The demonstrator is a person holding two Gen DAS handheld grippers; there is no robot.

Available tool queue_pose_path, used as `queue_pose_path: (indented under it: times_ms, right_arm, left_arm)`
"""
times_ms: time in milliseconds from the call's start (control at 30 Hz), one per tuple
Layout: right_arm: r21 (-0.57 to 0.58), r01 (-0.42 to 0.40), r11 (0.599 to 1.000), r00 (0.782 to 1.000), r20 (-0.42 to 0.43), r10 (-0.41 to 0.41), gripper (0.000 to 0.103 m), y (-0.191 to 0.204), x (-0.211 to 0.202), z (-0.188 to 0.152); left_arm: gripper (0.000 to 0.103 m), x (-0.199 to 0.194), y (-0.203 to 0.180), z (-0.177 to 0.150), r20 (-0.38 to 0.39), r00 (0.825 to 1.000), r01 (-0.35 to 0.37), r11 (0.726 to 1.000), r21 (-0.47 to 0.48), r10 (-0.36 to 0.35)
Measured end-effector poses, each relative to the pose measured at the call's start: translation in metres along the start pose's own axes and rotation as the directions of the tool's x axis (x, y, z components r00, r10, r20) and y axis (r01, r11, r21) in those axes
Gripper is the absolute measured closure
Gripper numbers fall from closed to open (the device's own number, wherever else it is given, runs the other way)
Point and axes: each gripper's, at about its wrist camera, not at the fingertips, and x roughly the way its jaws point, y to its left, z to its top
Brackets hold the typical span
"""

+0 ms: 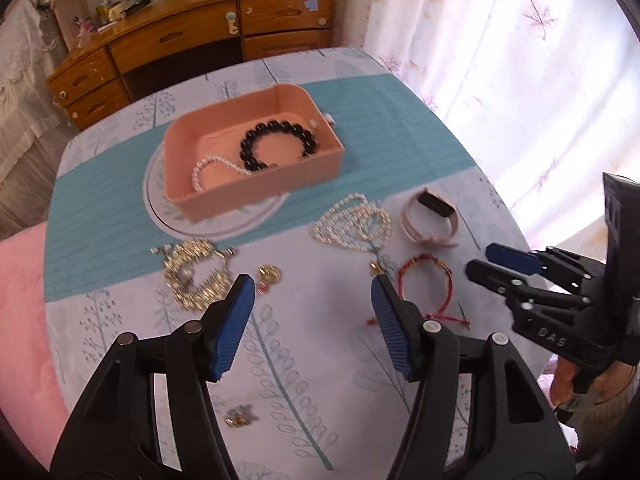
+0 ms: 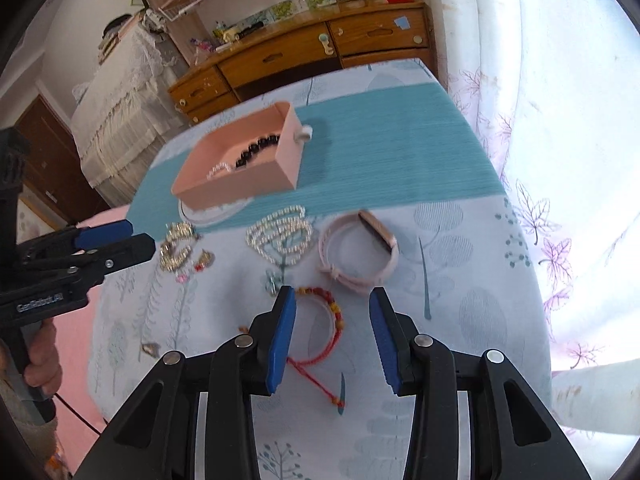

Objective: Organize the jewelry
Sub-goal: 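Grasp the red string bracelet with the right tool while the left tool grasps the pearl necklace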

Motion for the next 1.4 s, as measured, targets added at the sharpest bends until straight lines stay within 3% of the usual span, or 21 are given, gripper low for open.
queue_pose_path:
  times_ms: [200, 367, 500, 667, 1033, 1133, 1400]
  right_arm:
    - [0.02, 0.007, 1.0, 0.997, -0.072, -0.005, 0.07, 0.002, 0.027, -0.025]
    - [0.012, 0.024, 1.0, 0.995, -0.098, -0.023, 0.075, 0.008, 0.045, -0.028]
    - [-0.045, 0.074, 0.996, 0.994, -0.075, -0.078, 0.079, 0.02, 0.054, -0.025]
    - [-0.122, 0.141, 0.983, 0.988, -0.045, -0.147, 0.095, 0.031, 0.061, -0.022]
    - [-0.069, 0.086, 0.994, 0.995, -0.039, -0.089, 0.095, 0.013, 0.047, -0.02]
    - [-0.051, 0.081, 0.995, 0.996, -0.027, -0.082, 0.095, 0.007, 0.041, -0.018]
    - [-0.018, 0.064, 0.998, 0.997, -0.03, -0.065, 0.095, -0.006, 0.032, -0.019]
  left_arm:
    - [0.05, 0.018, -0.014, -0.02, -0.034, 0.999, 0.002, 1.0, 0.018, -0.002]
    - [0.051, 0.028, -0.01, -0.018, -0.038, 0.999, 0.006, 1.0, -0.007, -0.006]
    - [0.054, 0.04, 0.0, -0.008, -0.051, 0.998, 0.023, 0.999, -0.046, -0.026]
    - [0.058, 0.064, 0.01, 0.009, -0.103, 0.993, 0.053, 0.994, -0.101, -0.063]
    - [0.065, 0.114, 0.025, 0.064, -0.203, 0.975, 0.047, 0.979, -0.197, -0.088]
    - [0.065, 0.121, 0.022, 0.074, -0.219, 0.973, 0.036, 0.982, -0.187, -0.077]
    - [0.065, 0.117, -0.011, 0.083, -0.213, 0.971, 0.085, 0.989, -0.118, -0.108]
